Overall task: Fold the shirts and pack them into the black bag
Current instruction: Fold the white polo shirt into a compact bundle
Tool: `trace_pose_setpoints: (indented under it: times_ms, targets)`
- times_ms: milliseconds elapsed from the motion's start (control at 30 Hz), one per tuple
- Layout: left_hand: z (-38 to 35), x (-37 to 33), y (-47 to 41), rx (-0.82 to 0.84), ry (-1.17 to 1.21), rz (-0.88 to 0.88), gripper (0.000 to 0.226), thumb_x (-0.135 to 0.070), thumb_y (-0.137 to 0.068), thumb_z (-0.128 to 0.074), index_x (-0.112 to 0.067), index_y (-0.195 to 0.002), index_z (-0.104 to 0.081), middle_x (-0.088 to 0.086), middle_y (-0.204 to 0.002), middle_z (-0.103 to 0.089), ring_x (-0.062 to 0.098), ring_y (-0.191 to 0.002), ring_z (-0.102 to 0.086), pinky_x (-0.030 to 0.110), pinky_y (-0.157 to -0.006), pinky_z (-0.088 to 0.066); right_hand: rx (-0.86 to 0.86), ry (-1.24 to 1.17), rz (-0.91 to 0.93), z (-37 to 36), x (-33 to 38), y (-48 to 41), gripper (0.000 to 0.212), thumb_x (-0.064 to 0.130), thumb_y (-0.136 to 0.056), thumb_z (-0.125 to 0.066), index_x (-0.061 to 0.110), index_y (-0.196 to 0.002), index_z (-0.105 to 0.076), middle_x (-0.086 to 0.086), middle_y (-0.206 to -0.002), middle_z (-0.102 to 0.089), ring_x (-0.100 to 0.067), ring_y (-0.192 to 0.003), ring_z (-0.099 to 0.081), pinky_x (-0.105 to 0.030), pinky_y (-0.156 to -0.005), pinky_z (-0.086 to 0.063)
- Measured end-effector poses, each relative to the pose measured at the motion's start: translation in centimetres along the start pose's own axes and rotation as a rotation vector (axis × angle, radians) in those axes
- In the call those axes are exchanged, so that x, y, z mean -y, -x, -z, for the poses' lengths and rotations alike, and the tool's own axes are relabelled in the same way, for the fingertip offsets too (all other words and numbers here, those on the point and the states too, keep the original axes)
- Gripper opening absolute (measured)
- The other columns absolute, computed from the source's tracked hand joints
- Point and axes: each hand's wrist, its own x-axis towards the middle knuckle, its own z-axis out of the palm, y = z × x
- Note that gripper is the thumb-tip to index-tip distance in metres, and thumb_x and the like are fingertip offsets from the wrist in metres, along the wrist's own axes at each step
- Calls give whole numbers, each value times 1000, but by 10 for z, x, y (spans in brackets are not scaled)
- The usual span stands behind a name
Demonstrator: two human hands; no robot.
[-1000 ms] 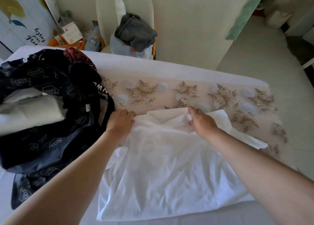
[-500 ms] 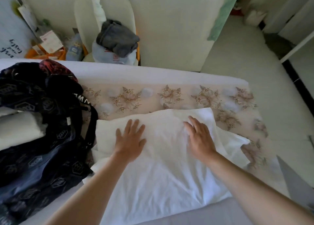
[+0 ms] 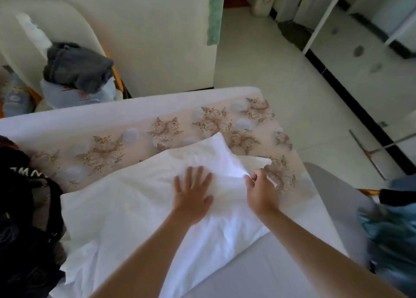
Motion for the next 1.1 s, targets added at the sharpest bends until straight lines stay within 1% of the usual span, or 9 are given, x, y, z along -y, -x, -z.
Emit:
trace_pose_setpoints:
  times_ms: [167,267,367,533,633,733,833,967,1100]
  targets:
    - [18,-21,-23,-271,65,64,51,-31,-80,-44,-22,-128,-58,10,-145,-46,31,-135,-36,51,-109,-29,177,88,-91,14,-24,5,39,37,-90,-57,25,-124,-43,2,-116,-65,-27,-102,-65,-36,-81,-48]
    - [26,-39,-46,-318,4,-184,51,-28,-94,-45,-21,-145,-42,9,-155,-34,29,-143,-27,46,-115,-26,151,86,-76,15,-43,9,25,41,-96,-51,27,-117,-48,5,-112,-65,-23,-97,-66,-35,-77,-49]
    - [33,-57,-71,-50,-85,-279,59,-45,-103,-29,-32,-157,-8,2,-165,-1,28,-151,-2,52,-120,-11,12,64,-95,21,-58,-2,27,35,-100,-46,26,-125,-51,0,-122,-61,-28,-99,-66,-38,-75,-53]
    - [56,-90,-105,-115,-182,-173,50,-47,-103,-29,-27,-148,-31,7,-156,-29,30,-141,-26,46,-113,-24,35,79,-191,32,-72,-29,26,46,-87,-67,27,-104,-67,2,-112,-58,-23,-96,-64,-32,-73,-50]
    - [54,-99,-118,-30,-186,-262,58,-50,-103,-26,-33,-156,-9,6,-165,-1,29,-151,-2,51,-120,-12,45,132,-119,35,-81,-32,28,40,-87,-64,20,-68,-63,4,-79,-65,-23,-79,-66,-28,-61,-44]
    - [48,-98,-125,71,-240,-207,62,-50,-103,-26,-33,-156,0,3,-163,17,30,-151,4,54,-118,-12,-64,273,-138,42,-101,-24,16,31,-84,-62,22,-71,-64,1,-79,-61,-26,-77,-62,-32,-66,-39]
    - [50,-114,-127,-77,-173,-203,58,-34,-98,-42,-25,-151,-21,8,-161,-13,30,-147,-12,46,-117,-17,-177,274,-129,36,-119,-12,8,20,-74,-67,17,-80,-62,-2,-82,-56,-30,-78,-57,-35,-67,-36]
    - [57,-144,-137,17,96,-293,76,-16,-90,-52,-22,-155,-15,4,-151,-37,29,-145,-21,45,-121,-14,-217,238,56,27,-111,-14,51,3,-60,-66,13,-110,-60,-9,-104,-57,-34,-90,-55,-42,-76,-45]
    - [69,-158,-152,59,79,-202,39,-26,-97,-54,-18,-134,-43,5,-123,-61,35,-132,-38,44,-106,-28,-84,204,-23,28,-101,-26,52,20,-82,-70,13,-131,-54,-10,-123,-55,-34,-110,-53,-43,-90,-43]
